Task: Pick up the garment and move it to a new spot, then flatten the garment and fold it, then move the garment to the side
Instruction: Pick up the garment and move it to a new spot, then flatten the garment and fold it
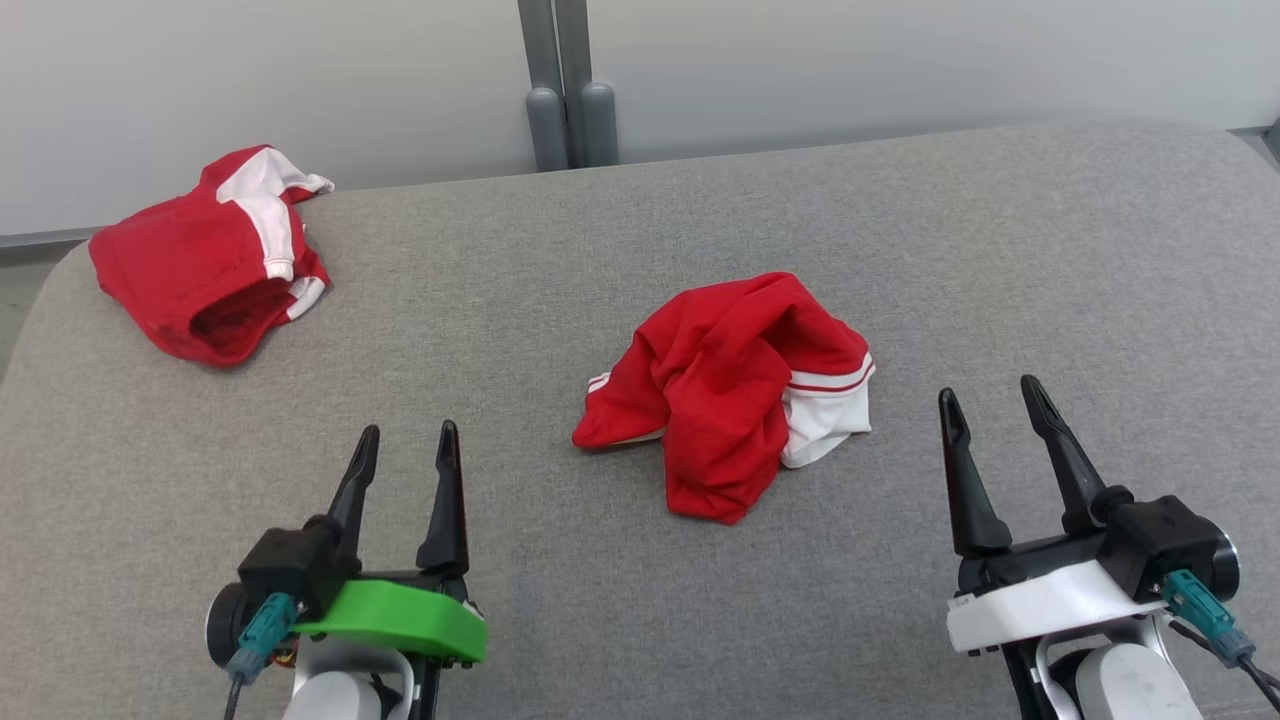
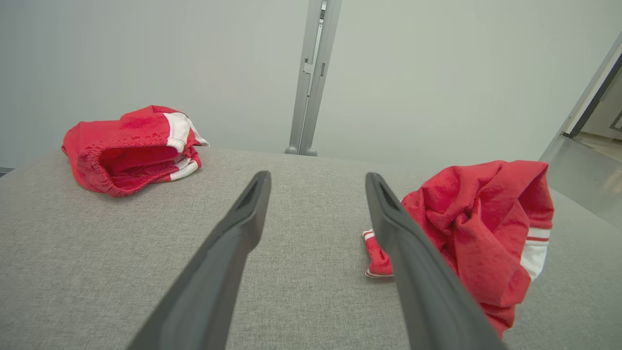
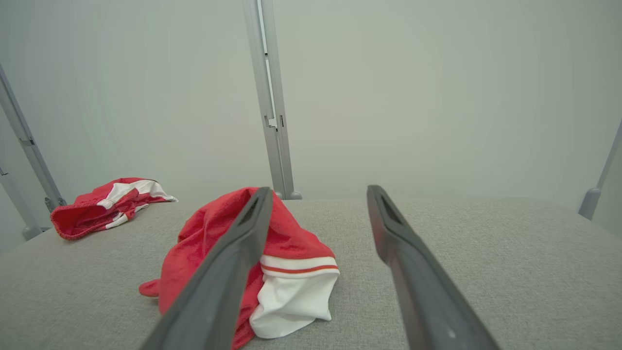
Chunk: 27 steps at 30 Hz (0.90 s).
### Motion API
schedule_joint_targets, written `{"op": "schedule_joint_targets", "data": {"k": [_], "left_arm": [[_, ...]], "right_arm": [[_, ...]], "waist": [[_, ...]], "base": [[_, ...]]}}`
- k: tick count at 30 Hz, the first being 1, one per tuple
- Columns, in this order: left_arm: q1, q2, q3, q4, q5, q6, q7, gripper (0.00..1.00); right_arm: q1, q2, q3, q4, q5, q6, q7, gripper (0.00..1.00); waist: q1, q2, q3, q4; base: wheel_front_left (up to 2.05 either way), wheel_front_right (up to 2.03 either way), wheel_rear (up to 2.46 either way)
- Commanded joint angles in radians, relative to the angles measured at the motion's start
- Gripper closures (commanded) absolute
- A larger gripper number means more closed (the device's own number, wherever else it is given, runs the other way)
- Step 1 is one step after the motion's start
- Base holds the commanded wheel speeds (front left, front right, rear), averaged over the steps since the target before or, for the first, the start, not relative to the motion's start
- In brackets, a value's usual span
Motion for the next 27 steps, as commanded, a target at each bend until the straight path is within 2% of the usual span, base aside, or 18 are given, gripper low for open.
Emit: {"op": "schedule_joint_targets", "data": {"k": [1,10,27], "left_arm": [[0.032,-0.006,0.022,-0.021,0.014,0.009,0.001,0.0],[0.162,-0.02,0.118,-0.099,0.062,0.003,0.001,0.0],[0.185,-0.021,0.098,-0.103,0.035,0.022,0.001,0.0]], "right_arm": [[0.018,-0.002,0.0,0.003,0.006,0.0,-0.003,0.0],[0.049,-0.002,-0.014,0.019,0.021,0.0,-0.003,0.0],[0.066,-0.002,-0.022,0.032,0.017,0.0,-0.003,0.0]], "waist": [[0.0001,0.0,-0.007,0.005],[0.0001,0.0,-0.029,0.007],[0.0001,0.0,-0.047,0.009]], "base": [[0.0,0.0,0.0],[0.0,0.0,0.0],[0.0,0.0,0.0]]}}
